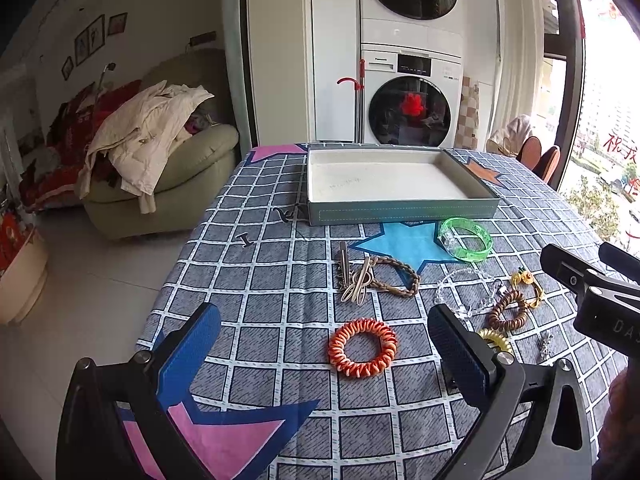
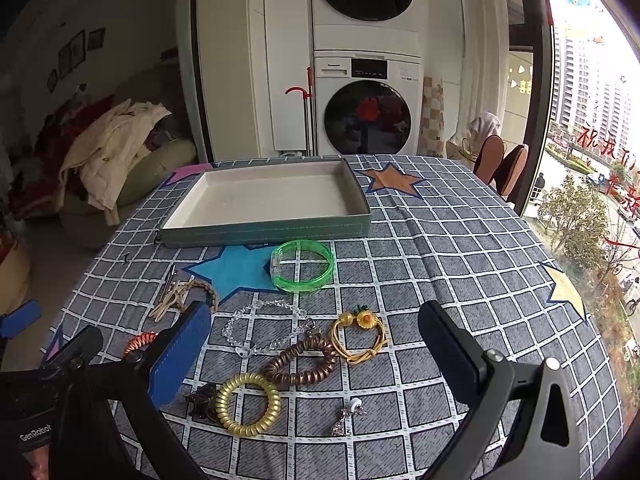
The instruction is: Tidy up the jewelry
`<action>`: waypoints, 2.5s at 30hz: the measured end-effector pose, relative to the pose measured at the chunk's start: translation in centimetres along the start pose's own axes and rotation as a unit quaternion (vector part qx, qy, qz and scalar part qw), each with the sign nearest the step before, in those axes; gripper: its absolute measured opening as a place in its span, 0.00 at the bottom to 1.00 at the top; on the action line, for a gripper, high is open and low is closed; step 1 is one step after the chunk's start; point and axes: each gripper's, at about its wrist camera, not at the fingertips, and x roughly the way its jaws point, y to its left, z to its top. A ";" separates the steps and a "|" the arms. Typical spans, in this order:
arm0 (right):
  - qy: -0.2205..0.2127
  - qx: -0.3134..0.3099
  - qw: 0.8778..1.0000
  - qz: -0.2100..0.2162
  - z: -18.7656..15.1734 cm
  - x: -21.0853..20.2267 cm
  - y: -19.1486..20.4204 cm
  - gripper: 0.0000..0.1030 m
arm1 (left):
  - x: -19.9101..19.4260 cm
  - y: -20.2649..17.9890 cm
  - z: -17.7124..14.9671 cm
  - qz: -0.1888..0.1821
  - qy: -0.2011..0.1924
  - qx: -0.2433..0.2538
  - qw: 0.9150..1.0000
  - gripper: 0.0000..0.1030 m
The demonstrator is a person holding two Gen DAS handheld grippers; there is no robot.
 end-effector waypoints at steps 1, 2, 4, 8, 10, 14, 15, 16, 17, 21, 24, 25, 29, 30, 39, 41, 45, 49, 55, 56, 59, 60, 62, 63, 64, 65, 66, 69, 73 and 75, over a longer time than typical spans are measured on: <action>0.000 0.000 1.000 0.000 0.0 0.1 0.0 1.00 | 0.0 0.0 0.0 0.000 0.000 0.000 1.000 1.00; 0.001 0.000 1.000 0.000 0.1 0.1 0.0 1.00 | 0.0 0.0 0.0 0.000 0.000 -0.001 1.000 1.00; 0.001 0.000 1.000 0.001 0.1 0.2 0.0 1.00 | 0.1 0.0 0.0 0.000 0.001 -0.001 1.000 1.00; 0.000 -0.002 1.000 0.000 -0.2 -0.1 0.1 1.00 | 0.2 0.2 0.0 -0.001 0.002 -0.003 1.000 1.00; -0.001 -0.001 1.000 0.001 -0.2 0.0 0.1 1.00 | 0.2 0.2 0.0 -0.001 0.002 -0.004 1.000 1.00; -0.001 -0.002 1.000 0.000 -0.2 0.0 0.2 1.00 | 0.2 0.2 0.0 -0.001 0.003 -0.003 1.000 1.00; -0.001 -0.002 1.000 0.000 -0.2 0.0 0.2 1.00 | 0.2 0.2 0.0 0.000 0.003 -0.004 1.000 1.00; -0.001 -0.001 1.000 0.001 -0.2 0.0 0.2 1.00 | 0.3 0.2 -0.1 0.000 0.003 -0.004 1.000 1.00; -0.001 -0.001 1.000 0.000 -0.2 0.0 0.2 1.00 | 0.3 0.2 -0.1 -0.001 0.003 -0.004 1.000 1.00; -0.001 -0.001 1.000 0.000 -0.2 0.0 0.2 1.00 | 0.3 0.2 -0.1 0.000 0.003 -0.004 1.000 1.00; -0.001 -0.001 1.000 0.001 -0.2 0.0 0.2 1.00 | 0.3 0.3 -0.1 -0.001 0.003 -0.004 1.000 1.00; -0.001 -0.002 1.000 0.000 -0.2 0.0 0.2 1.00 | 0.3 0.3 -0.1 0.000 0.003 -0.004 1.000 1.00; 0.000 -0.001 1.000 0.000 -0.3 0.2 0.2 1.00 | 0.3 0.3 -0.1 -0.001 0.003 -0.004 1.000 1.00; -0.001 -0.001 1.000 0.000 -0.3 0.2 0.2 1.00 | 0.3 0.3 -0.1 -0.001 0.004 -0.004 1.000 1.00; 0.000 0.000 1.000 0.001 -0.3 0.2 0.3 1.00 | 0.6 0.2 -0.3 -0.001 0.004 -0.002 1.000 1.00; 0.000 -0.001 1.000 0.001 -0.3 0.2 0.3 1.00 | 0.8 0.2 -0.4 0.000 0.004 -0.003 1.000 1.00; 0.000 0.000 1.000 0.001 -0.3 0.2 0.2 1.00 | 0.9 0.2 -0.5 0.000 0.005 -0.004 1.000 1.00; 0.000 -0.001 1.000 0.001 -0.3 0.2 0.3 1.00 | 0.9 0.1 -0.5 0.000 0.006 -0.004 1.000 1.00; 0.001 0.000 1.000 0.001 -0.3 0.2 0.2 1.00 | 0.9 0.1 -0.5 0.000 0.006 -0.004 1.000 1.00; 0.002 0.000 1.000 0.001 -0.3 0.3 0.2 1.00 | 0.9 0.1 -0.5 0.000 0.006 -0.004 1.000 1.00; 0.002 0.000 1.000 0.000 -0.3 0.3 0.2 1.00 | 0.9 0.2 -0.4 0.000 0.006 -0.004 1.000 1.00; 0.002 0.000 1.000 0.000 -0.3 0.3 0.2 1.00 | 0.9 0.2 -0.4 0.000 0.006 -0.005 1.000 1.00; 0.002 0.000 1.000 0.001 -0.3 0.3 0.2 1.00 | 1.0 0.1 -0.4 0.000 0.006 -0.005 1.000 1.00; 0.002 0.000 1.000 0.001 -0.4 0.3 0.2 1.00 | 1.0 0.1 -0.5 0.001 0.006 -0.005 1.000 1.00; 0.002 0.000 1.000 0.001 -0.4 0.3 0.2 1.00 | 1.0 0.1 -0.4 0.001 0.007 -0.005 1.000 1.00; 0.002 0.000 1.000 0.001 -0.4 0.3 0.2 1.00 | 1.0 0.1 -0.4 0.000 0.007 -0.005 1.000 1.00; 0.002 0.000 1.000 0.001 -0.3 0.3 0.2 1.00 | 1.0 0.1 -0.4 0.000 0.007 -0.005 1.000 1.00; 0.002 0.000 1.000 0.001 -0.3 0.3 0.2 1.00 | 1.1 0.0 -0.5 0.000 0.009 -0.006 1.000 1.00; 0.002 0.000 1.000 0.001 -0.3 0.3 0.2 1.00 | 1.1 0.1 -0.5 0.000 0.010 -0.006 1.000 1.00; 0.002 0.000 1.000 0.001 -0.3 0.3 0.2 1.00 | 1.2 0.1 -0.4 -0.001 0.012 -0.007 1.000 1.00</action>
